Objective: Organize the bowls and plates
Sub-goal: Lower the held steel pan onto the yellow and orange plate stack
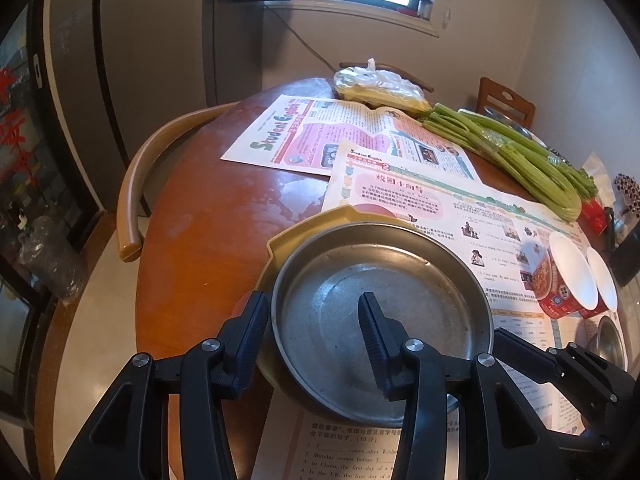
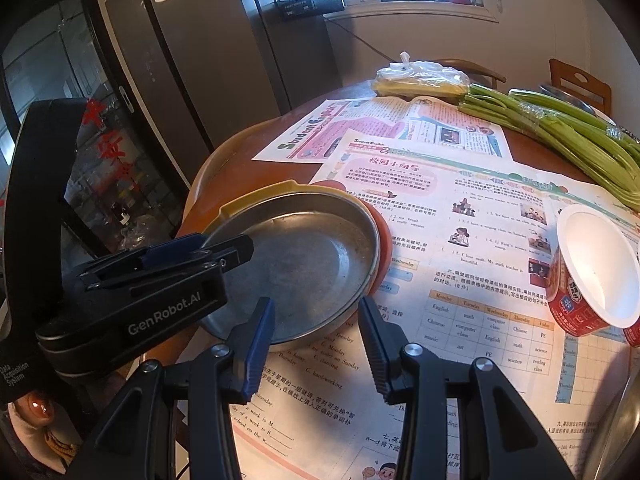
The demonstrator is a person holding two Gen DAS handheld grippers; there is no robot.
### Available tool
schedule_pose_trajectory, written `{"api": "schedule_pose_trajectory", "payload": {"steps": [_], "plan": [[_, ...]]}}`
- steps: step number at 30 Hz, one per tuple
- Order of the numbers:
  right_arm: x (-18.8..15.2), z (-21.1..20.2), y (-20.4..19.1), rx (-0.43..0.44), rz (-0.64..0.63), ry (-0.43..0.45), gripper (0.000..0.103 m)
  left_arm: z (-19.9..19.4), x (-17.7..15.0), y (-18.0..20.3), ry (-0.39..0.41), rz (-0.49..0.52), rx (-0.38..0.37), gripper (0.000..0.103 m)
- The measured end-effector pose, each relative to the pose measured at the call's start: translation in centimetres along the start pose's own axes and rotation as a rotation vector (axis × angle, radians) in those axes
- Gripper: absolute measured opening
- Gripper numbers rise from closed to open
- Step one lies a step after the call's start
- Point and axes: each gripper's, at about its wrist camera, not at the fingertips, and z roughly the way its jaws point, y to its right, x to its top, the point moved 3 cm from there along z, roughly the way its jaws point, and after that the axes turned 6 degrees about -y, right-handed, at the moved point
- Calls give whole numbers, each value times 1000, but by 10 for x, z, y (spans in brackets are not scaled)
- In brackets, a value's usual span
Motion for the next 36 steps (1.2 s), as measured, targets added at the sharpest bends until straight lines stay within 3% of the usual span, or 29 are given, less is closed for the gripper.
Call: {"api": "schedule_pose_trajectory", "payload": {"steps": [10,14,20,22,29,36], "plan": [[3,1,-4,-9,-24,3,44,-27,1,-14,50,-36,-16,49],[2,2,-4,-17,-40,8,44,-27,-3,-28,36,-83,-14,49],[2,-8,0,4,-38,33,44,-23,-11,-46,2,-184,-96,50],[2,-15,2,21,-31,45,44,-23,-12,-47,-5,-200,-123,56],[5,-40,14,74,9,83,46,-25,-15,-49,-8,-241,-151,57],[4,-50,27,82,35,98,50,-11,-19,-54,-69,-333,-301,61]]}}
